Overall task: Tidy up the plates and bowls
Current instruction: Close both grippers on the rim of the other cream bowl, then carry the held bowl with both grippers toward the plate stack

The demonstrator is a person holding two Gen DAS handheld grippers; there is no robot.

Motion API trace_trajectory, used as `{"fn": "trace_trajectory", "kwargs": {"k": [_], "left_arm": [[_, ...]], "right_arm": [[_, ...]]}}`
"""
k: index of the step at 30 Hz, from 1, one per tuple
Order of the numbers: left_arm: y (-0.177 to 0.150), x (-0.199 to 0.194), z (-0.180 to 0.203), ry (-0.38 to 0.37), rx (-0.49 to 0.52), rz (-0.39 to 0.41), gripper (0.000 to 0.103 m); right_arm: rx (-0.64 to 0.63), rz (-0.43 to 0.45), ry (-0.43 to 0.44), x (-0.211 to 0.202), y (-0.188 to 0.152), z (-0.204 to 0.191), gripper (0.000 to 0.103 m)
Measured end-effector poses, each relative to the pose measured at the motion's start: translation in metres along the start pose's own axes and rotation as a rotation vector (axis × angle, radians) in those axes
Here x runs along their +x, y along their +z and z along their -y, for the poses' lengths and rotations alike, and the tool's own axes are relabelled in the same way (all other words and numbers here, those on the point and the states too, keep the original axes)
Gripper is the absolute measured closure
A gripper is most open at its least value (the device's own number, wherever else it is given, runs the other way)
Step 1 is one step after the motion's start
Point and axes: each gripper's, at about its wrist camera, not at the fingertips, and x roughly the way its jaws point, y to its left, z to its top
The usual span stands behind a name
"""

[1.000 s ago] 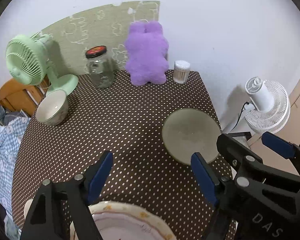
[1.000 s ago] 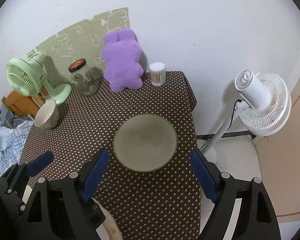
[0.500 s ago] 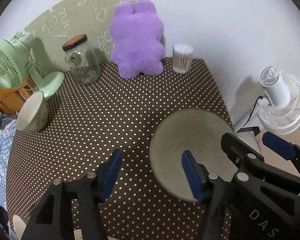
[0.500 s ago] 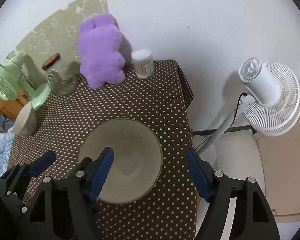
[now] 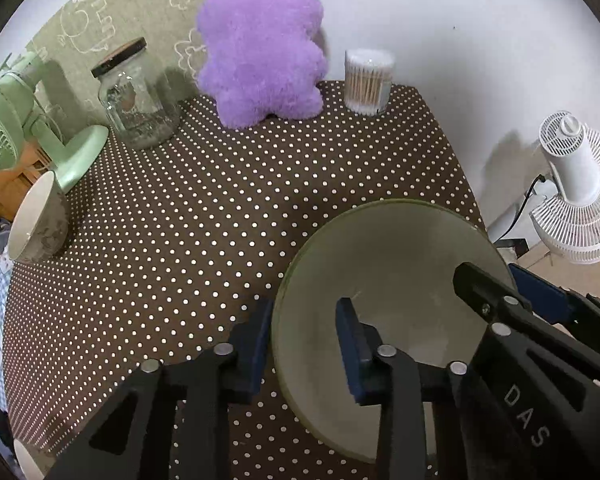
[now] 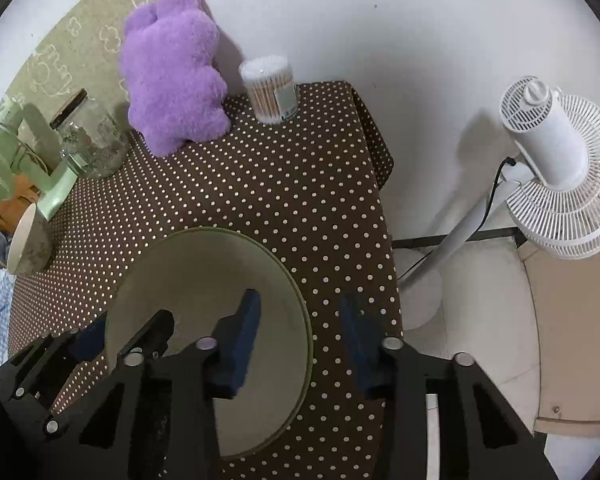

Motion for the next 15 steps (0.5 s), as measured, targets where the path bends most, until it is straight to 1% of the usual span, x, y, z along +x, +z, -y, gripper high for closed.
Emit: {"fn": "trace_trajectory", "kwargs": {"k": [2,3,6,9,15], "left_arm": [[0.000,0.004,0.001,0.000,0.003,-0.010,0.075],[0.000,0.005,0.001,0.002,0.005,-0.009,0.075],[0.000,0.006,0.001,0.004,0.013,-0.008,0.076],[0.001,0.006,0.000,-0.002,0.012,-0.021,0.076],[-0.002,-0.001,0.000,-0.011,0.015,-0.029,0.076]], "right_arm": [[-0.003,-0.011,0.005,0.003,-0.001,0.000,0.073],[-0.004,-0.016,0.011,0.005,-0.002,-0.001,0.074],[-0.009,-0.030,0.035,0.008,-0.002,-0.004,0.074],[-0.010,-0.031,0.007,0.007,-0.001,-0.007,0.074],[-0.011,-0.033,0.001,0.002,-0.003,-0.010,0.074]]}}
